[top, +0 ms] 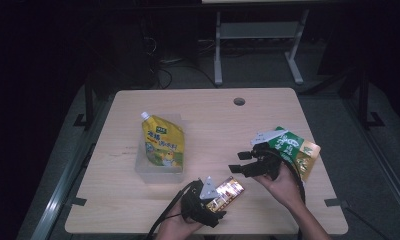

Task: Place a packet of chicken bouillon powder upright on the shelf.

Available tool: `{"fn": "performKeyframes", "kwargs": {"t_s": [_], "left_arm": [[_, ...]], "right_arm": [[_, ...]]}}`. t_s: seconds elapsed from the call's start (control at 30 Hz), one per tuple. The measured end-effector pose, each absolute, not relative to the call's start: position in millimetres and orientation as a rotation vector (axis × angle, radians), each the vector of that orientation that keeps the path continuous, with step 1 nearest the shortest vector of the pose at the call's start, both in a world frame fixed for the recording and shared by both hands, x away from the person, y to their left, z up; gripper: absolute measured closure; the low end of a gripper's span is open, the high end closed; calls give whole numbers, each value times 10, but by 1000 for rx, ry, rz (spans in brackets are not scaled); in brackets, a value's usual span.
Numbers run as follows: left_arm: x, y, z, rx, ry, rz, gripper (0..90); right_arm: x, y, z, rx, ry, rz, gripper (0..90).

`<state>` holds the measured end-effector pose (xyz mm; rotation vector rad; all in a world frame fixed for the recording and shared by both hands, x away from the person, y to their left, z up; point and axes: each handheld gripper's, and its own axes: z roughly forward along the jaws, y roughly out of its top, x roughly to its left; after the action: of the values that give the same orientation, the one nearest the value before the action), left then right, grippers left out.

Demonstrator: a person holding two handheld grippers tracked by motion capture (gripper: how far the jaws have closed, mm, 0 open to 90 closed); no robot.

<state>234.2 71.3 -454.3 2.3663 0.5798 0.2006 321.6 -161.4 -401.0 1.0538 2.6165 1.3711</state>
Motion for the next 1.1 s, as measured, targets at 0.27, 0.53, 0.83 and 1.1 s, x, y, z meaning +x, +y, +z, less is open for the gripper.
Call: {"fn": "performKeyframes", "kwargs": {"t_s": [0.27,0.53,0.83,1.1], "left_arm": [[2358,691,-4609,2391,579,205,225],[2369,668,-4629,2403,592,205,238],[2366,685,-4593,2430,593,220,316],[2434,736,-4427,2323,664,331,319]], "right_arm": [[3102,-1785,-4143,1114,2593,1361,330],[3053,-1897,-4205,1180,2564,1348,327],[3048,-1932,-4258,1247,2553,1344,320],[3106,-1933,-4246,1297,2550,1385,281]]}}
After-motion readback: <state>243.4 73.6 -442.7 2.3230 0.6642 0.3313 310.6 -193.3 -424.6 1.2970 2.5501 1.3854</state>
